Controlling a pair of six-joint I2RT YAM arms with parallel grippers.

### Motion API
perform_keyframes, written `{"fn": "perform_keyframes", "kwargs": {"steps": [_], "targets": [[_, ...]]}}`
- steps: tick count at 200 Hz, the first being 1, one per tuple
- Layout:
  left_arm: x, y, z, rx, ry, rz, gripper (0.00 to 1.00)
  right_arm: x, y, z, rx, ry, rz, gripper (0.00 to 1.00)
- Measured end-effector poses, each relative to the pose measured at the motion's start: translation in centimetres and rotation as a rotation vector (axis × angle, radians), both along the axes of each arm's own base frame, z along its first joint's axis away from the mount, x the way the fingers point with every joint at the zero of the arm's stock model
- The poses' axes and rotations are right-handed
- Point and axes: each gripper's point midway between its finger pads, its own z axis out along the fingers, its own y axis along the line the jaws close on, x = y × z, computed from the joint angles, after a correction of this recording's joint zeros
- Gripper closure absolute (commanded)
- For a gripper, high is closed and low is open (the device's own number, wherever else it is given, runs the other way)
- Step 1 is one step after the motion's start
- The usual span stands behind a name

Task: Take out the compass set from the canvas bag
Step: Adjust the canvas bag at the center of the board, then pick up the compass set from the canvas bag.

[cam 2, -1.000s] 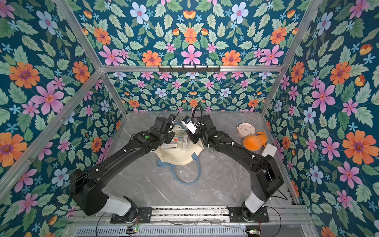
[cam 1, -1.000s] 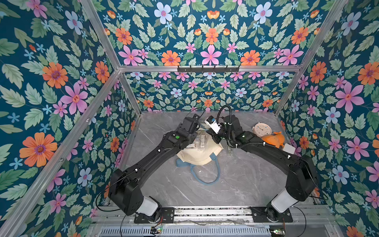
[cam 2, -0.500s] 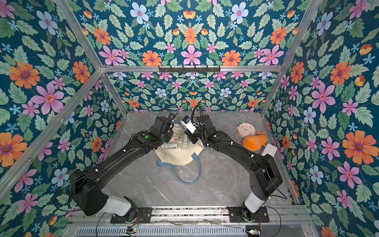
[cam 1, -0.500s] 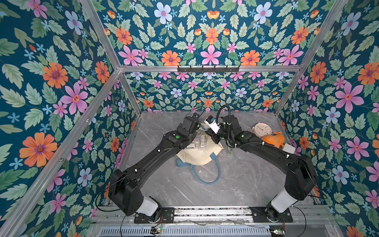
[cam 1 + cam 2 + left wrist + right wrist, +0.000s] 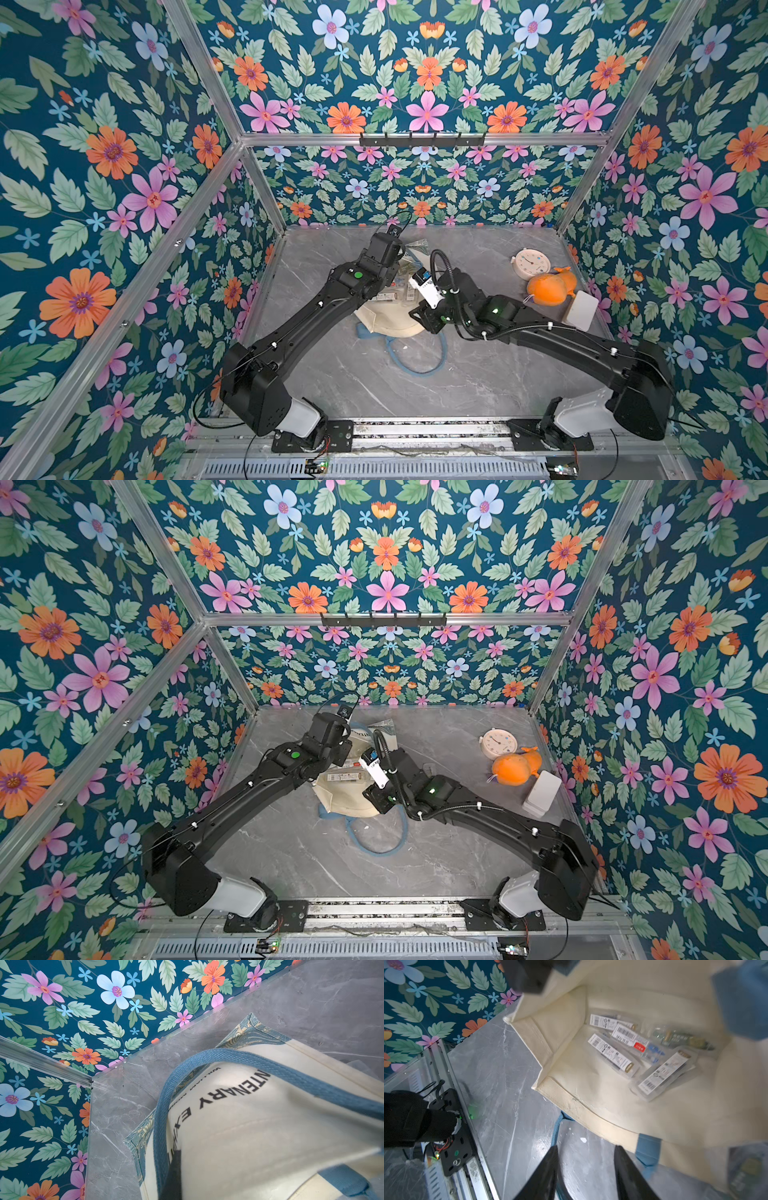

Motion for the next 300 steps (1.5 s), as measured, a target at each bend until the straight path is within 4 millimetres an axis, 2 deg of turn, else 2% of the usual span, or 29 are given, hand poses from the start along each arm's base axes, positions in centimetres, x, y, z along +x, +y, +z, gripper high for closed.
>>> {"fn": "perform_keyframes", "kwargs": {"steps": [17,46,68,83,104,150,190,224,300], "targets": [[-0.1,-0.3,-0.1,-0.018,0.008,-0.007,1.0,1.8,0.7,-2.6,0.013,0.022,-0.091,0.56],[-0.3,-0.6,-0.1,-0.042,0.018,-0.02,1.0,5.7,1.7,-5.9,0.04,0.029,-0.229,0.6],[-0.5,-0.9,-0.1,-0.056,0.023,-0.033,1.0,8.5,1.0,-8.2,0.036,0.055,-0.331,0.6],[-0.6,-1.0,-0.2,-0.061,0.029,-0.042,1.0,9.6,0.6,-9.4,0.031,0.067,-0.382,0.58],[-0.7,-1.2,-0.4,-0.065,0.037,-0.052,1.0,10.4,0.4,-10.5,0.017,0.08,-0.441,0.53],[-0.9,-1.4,-0.9,-0.076,0.046,-0.068,1.0,12.1,0.2,-11.2,-0.017,0.108,-0.553,0.44],[-1.2,-1.3,-0.9,-0.081,0.044,-0.072,1.0,12.6,-0.5,-13.1,-0.088,0.128,-0.608,0.4],[-1.4,-1.4,-1.1,-0.083,0.046,-0.079,1.0,13.2,-0.6,-14.3,-0.129,0.148,-0.624,0.41],[-1.2,-1.4,-1.2,-0.088,0.039,-0.08,1.0,13.5,-0.8,-14.4,-0.149,0.158,-0.631,0.57]]}}
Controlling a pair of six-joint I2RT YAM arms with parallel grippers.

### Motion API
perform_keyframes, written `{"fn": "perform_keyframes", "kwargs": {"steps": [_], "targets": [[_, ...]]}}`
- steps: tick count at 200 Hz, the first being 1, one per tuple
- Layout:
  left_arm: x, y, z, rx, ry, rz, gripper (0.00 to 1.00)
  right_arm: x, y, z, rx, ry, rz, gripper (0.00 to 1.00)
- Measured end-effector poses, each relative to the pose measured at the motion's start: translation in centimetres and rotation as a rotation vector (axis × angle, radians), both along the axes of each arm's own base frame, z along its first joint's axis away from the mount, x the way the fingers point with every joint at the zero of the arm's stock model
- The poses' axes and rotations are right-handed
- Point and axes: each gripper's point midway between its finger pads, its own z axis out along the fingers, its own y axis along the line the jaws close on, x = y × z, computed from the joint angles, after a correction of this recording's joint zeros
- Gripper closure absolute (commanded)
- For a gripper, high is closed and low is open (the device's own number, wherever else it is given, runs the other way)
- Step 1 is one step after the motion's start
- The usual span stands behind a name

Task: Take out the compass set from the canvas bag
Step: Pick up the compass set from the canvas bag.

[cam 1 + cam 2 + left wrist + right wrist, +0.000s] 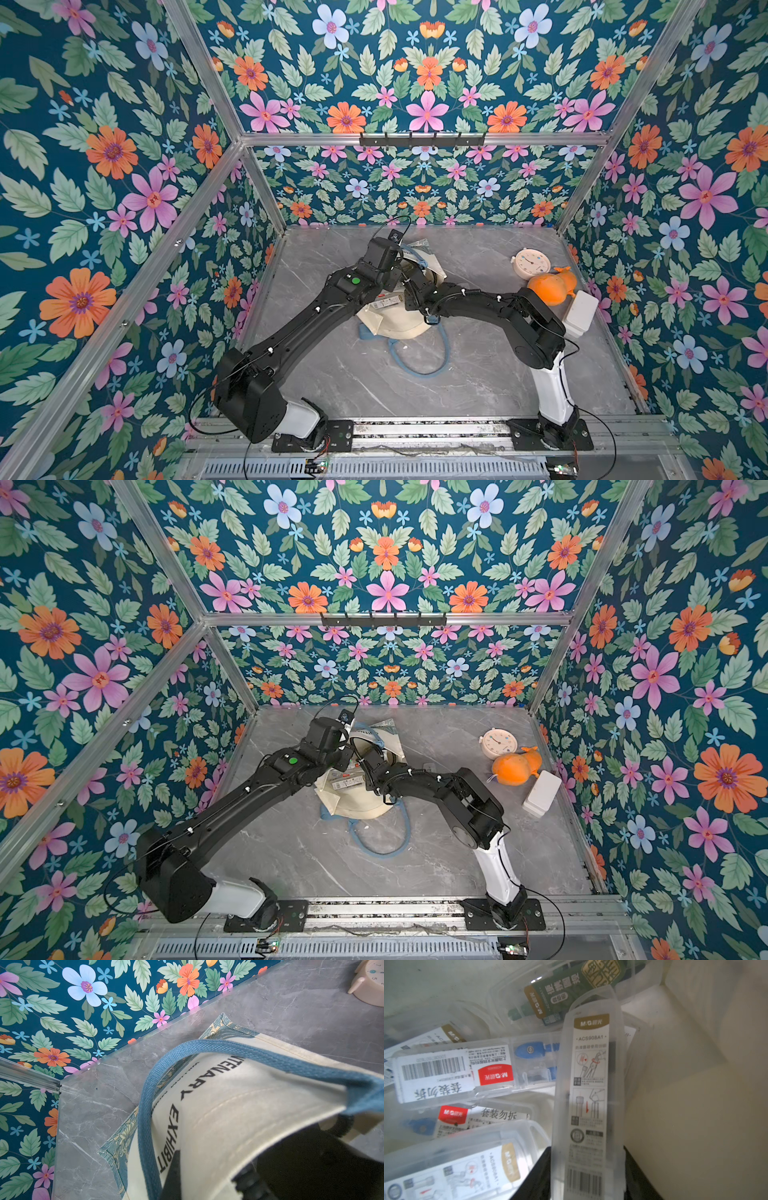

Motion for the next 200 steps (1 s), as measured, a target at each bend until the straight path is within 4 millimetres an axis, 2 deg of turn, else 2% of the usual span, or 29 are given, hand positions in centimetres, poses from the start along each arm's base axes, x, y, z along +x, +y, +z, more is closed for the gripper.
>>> {"fn": "perform_keyframes", "kwargs": {"steps": [65,134,163,200], "targets": [[0.0,0.0,0.0,0.0,-0.001,0.0,1.0,-0.5,-0.3,0.2,-0.026,0.02,0.031,0.68],[0.2,-0.1,0.5,-0.002,-0.011,0.001,1.0,-2.3,-0.1,3.4,0.026,0.039,0.102,0.69],[0.2,0.0,0.5,0.0,-0.01,0.004,1.0,-3.9,1.2,4.8,0.069,0.042,0.156,0.7],[0.4,0.0,0.4,0.007,-0.005,0.013,1.0,-7.2,2.3,6.1,0.114,0.063,0.236,0.7]]}}
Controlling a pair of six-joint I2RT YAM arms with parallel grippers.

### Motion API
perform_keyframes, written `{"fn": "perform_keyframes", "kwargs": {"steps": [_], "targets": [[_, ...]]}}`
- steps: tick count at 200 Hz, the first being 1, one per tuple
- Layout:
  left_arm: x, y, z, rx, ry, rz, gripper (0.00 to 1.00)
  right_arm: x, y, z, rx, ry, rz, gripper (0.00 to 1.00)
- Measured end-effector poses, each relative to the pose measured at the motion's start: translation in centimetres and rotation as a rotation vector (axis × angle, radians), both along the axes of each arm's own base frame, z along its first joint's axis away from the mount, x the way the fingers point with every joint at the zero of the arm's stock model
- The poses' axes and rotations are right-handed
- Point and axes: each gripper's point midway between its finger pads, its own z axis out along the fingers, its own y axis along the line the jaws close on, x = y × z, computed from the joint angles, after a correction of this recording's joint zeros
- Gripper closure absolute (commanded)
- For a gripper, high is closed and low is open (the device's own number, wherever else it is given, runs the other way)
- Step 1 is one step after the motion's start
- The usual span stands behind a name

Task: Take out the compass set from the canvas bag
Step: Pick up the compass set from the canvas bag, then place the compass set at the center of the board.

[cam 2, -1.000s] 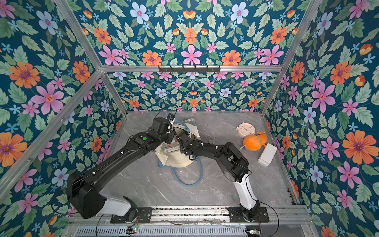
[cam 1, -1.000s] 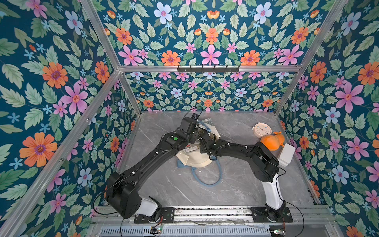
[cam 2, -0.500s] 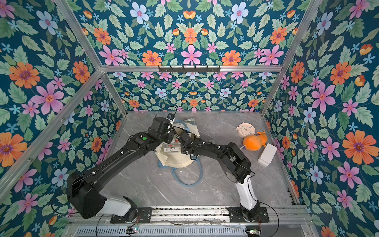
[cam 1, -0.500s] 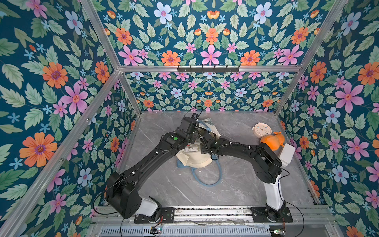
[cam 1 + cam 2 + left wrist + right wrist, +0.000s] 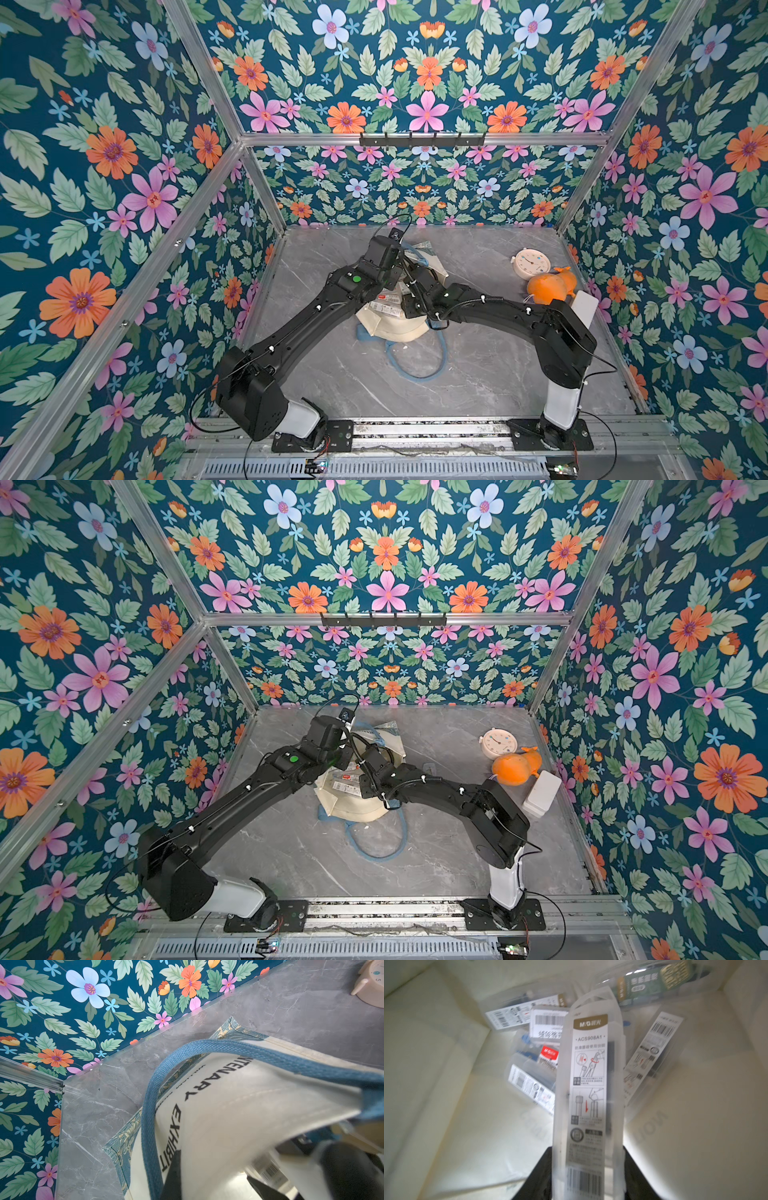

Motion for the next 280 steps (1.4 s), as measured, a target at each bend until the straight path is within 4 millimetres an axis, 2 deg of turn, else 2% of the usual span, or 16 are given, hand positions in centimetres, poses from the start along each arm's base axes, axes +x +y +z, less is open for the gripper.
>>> {"fn": "perform_keyframes", "kwargs": {"steps": [37,69,90,108,137,156,173,188,203,221,233,246,264,280], "targets": [[0.0,0.1,0.0,0.002,-0.003,0.008,1.0,-5.0,0.3,1.9,0.042,0.023,0.095,0.7],[0.1,0.2,0.0,0.004,-0.003,0.01,1.0,-9.7,-1.0,4.3,0.072,0.03,0.155,0.71],[0.1,0.2,0.0,0.005,-0.003,0.011,1.0,-12.3,-2.8,6.3,0.08,0.032,0.17,0.71],[0.1,0.2,0.1,0.005,-0.004,0.013,1.0,-14.0,-4.6,8.8,0.115,0.007,0.168,0.73],[0.0,0.3,0.2,0.001,-0.006,0.015,1.0,-15.0,-9.7,10.9,0.127,-0.047,0.1,0.75],[0.0,0.3,0.2,0.0,-0.006,0.015,1.0,-14.0,-12.9,11.4,0.122,-0.094,0.06,0.76],[0.0,0.3,0.1,0.001,-0.005,0.015,1.0,-11.1,-17.0,11.0,0.11,-0.125,-0.07,0.77],[0.1,0.2,0.1,0.002,-0.004,0.014,1.0,-9.0,-19.3,10.2,0.122,-0.12,-0.132,0.77],[0.2,0.1,-0.1,0.005,-0.001,0.014,1.0,-6.6,-20.7,8.7,0.144,-0.094,-0.177,0.78],[0.4,0.1,-0.4,0.01,0.001,0.016,1.0,-2.8,-22.9,5.5,0.169,-0.041,-0.244,0.78],[0.4,0.0,-0.6,0.015,0.002,0.015,1.0,-0.9,-23.9,2.8,0.173,0.022,-0.276,0.79],[0.4,0.0,-0.6,0.015,0.003,0.015,1.0,0.1,-24.1,0.6,0.167,0.078,-0.272,0.78],[0.4,0.0,-0.7,0.017,0.004,0.014,1.0,1.9,-23.9,-1.0,0.174,0.099,-0.258,0.78],[0.4,0.0,-0.9,0.019,0.004,0.012,1.0,2.7,-24.2,-2.3,0.175,0.118,-0.266,0.78]]}}
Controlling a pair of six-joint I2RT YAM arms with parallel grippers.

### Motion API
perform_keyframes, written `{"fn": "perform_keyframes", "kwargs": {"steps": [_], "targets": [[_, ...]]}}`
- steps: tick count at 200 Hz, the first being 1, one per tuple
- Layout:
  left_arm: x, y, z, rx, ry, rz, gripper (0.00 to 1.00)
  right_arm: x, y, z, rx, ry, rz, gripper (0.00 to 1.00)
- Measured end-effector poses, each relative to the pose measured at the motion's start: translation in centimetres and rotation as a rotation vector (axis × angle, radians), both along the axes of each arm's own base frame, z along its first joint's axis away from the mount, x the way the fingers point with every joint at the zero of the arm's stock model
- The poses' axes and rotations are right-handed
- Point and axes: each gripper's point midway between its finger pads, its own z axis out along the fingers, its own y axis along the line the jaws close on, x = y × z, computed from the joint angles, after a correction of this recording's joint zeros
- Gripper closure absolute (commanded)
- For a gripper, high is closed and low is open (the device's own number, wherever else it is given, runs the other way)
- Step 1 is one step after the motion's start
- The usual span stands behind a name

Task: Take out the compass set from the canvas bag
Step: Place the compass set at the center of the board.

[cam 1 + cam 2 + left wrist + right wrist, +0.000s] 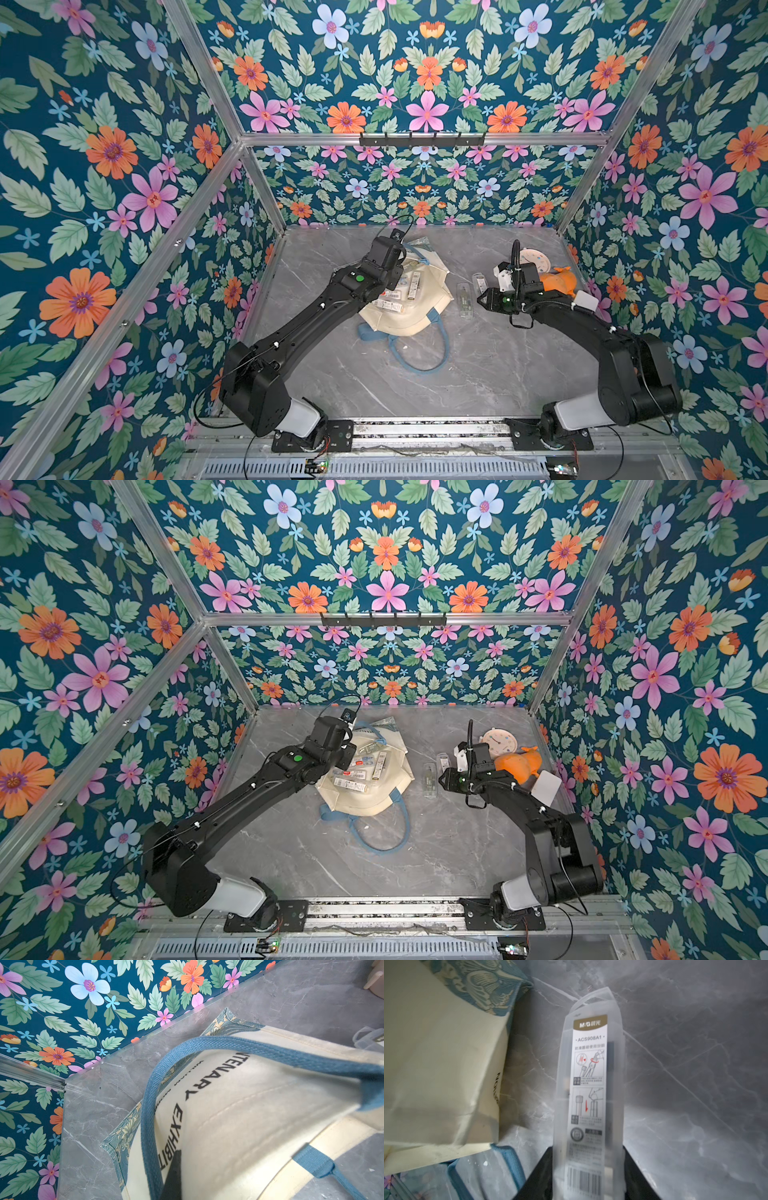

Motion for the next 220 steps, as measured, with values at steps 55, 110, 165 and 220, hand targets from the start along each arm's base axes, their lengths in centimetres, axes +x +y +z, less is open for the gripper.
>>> {"fn": "perform_keyframes", "kwargs": {"steps": [55,110,165,220], "targets": [[0.0,0.0,-0.3,0.002,0.003,-0.001,1.0,0.3,-0.4,-2.7,-0.012,0.064,-0.016,0.78],[-0.1,0.0,-0.2,-0.002,0.001,-0.004,1.0,0.9,-0.5,-3.1,-0.017,0.086,-0.041,0.74],[-0.1,-0.1,-0.1,-0.004,0.0,-0.008,1.0,0.8,-0.5,-3.8,-0.021,0.13,-0.043,0.69],[-0.1,-0.1,-0.1,-0.004,0.0,-0.009,1.0,-0.2,-0.3,-5.5,-0.013,0.195,-0.031,0.63]]}}
